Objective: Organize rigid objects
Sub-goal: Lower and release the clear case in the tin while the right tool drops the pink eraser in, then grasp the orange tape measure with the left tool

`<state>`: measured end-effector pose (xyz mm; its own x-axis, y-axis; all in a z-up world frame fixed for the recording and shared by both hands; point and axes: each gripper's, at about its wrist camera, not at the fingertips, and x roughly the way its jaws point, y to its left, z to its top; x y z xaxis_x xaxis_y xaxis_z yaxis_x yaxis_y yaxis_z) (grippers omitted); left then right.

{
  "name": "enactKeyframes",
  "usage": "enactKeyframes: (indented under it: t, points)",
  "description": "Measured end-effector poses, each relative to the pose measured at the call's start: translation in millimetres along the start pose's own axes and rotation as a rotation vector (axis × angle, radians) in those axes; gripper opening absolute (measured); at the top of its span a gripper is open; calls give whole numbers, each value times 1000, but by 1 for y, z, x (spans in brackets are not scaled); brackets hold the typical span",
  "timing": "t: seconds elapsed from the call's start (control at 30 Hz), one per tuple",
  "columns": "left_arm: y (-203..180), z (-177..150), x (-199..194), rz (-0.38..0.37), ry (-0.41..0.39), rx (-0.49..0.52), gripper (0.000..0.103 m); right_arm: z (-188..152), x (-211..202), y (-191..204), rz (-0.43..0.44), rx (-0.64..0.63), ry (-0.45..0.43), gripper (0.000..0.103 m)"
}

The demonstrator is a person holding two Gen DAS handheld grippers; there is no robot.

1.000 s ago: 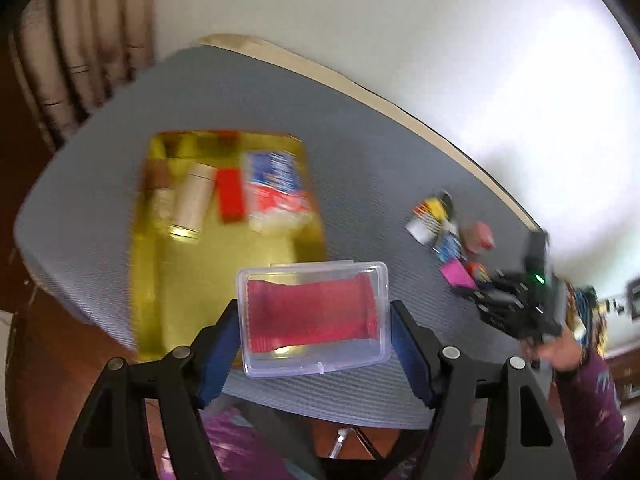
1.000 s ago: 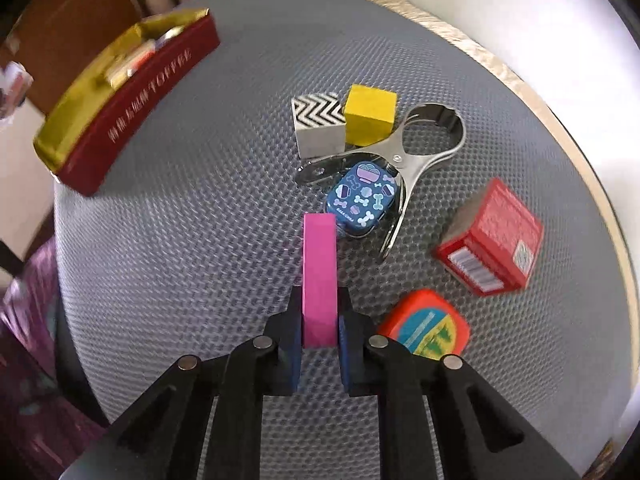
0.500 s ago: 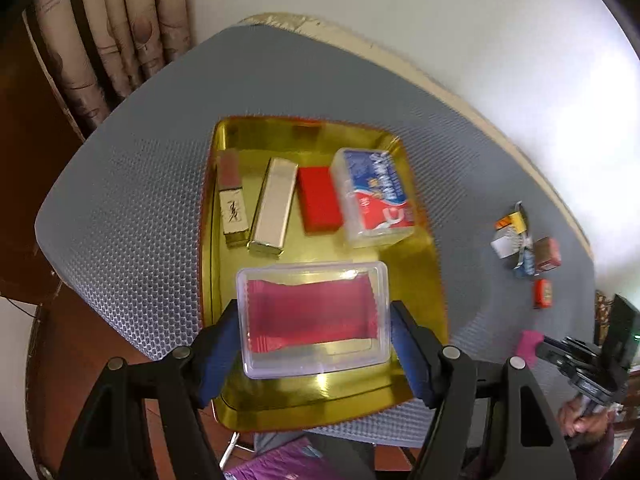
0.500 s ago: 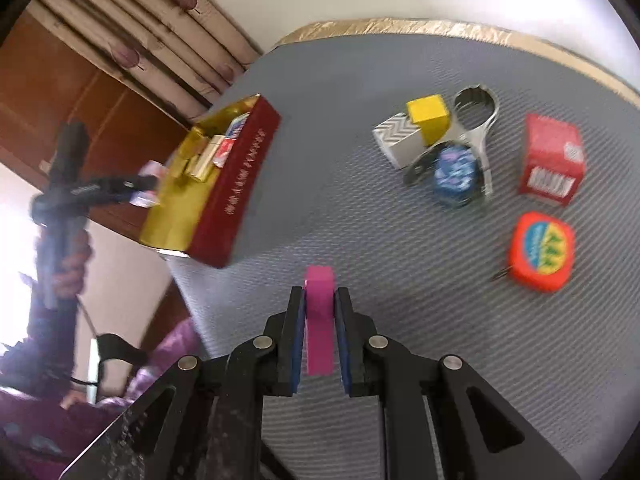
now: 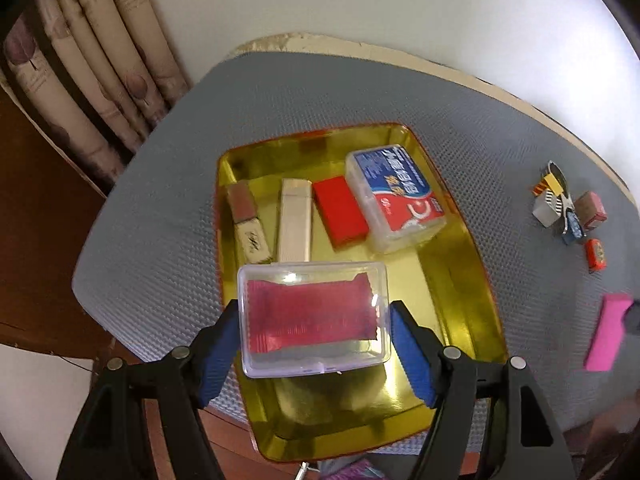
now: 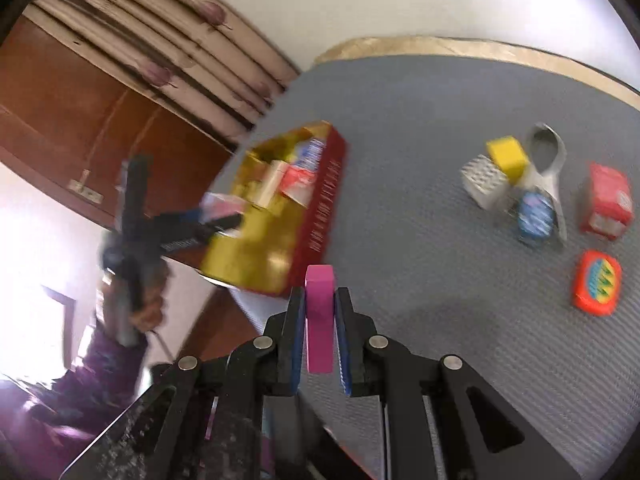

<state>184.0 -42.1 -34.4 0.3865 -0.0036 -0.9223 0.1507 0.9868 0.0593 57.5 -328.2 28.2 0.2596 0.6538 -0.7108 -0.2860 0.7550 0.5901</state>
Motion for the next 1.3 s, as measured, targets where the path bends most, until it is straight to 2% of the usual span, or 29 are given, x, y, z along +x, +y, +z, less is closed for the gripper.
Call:
enactKeyframes:
  t: [0.1, 0.2, 0.33, 0.47, 0.57, 0.63, 0.7, 0.73, 0.8, 0.83, 0.87, 0.97, 1.0, 1.1, 1.2, 1.3]
  points:
    - [12, -2, -1, -43, -9, -33, 74, 16, 9, 23, 49, -10, -16, 14]
    - [29, -4, 0, -128, -4, -82, 74, 35, 28, 47, 63, -31, -23, 15]
    - [45, -8, -8, -194, -39, -116, 74, 61, 65, 68, 63, -51, 6, 14]
    - [47, -14, -13, -200, -70, -89, 74, 81, 102, 79, 26, -43, 41, 15]
    - [42, -18, -13, -134, -74, -60, 74, 93, 130, 84, -10, -35, 68, 15]
    - [41, -22, -10, -126, -99, -48, 74, 98, 147, 88, -46, -36, 89, 15]
    - [45, -25, -7, -180, -103, -67, 74, 100, 159, 91, -90, -53, 107, 15]
    - [49, -26, -4, -237, -105, -94, 74, 102, 166, 92, -114, -66, 110, 16]
    - [57, -27, 2, -296, -96, -140, 76, 105, 174, 91, -85, -47, 111, 17]
    - [62, -27, 5, -325, -87, -166, 76, 107, 175, 90, -84, -34, 103, 22]
    - [66, -28, 6, -343, -90, -183, 76, 108, 174, 90, -83, -29, 86, 34]
    - [72, -31, 8, -378, -97, -206, 76, 110, 159, 92, -34, -29, 9, 41]
    - [71, -31, 8, -373, -95, -202, 76, 109, 153, 93, -10, -26, -9, 42]
    - [66, -31, 3, -352, -106, -179, 76, 97, 125, 92, 40, -26, -76, 56]
    - [63, -32, -6, -331, -148, -160, 76, 70, 89, 85, -10, -78, -152, 58]
    - [58, -35, -23, -300, -228, -141, 76, 29, 46, 61, -147, -81, -253, 61]
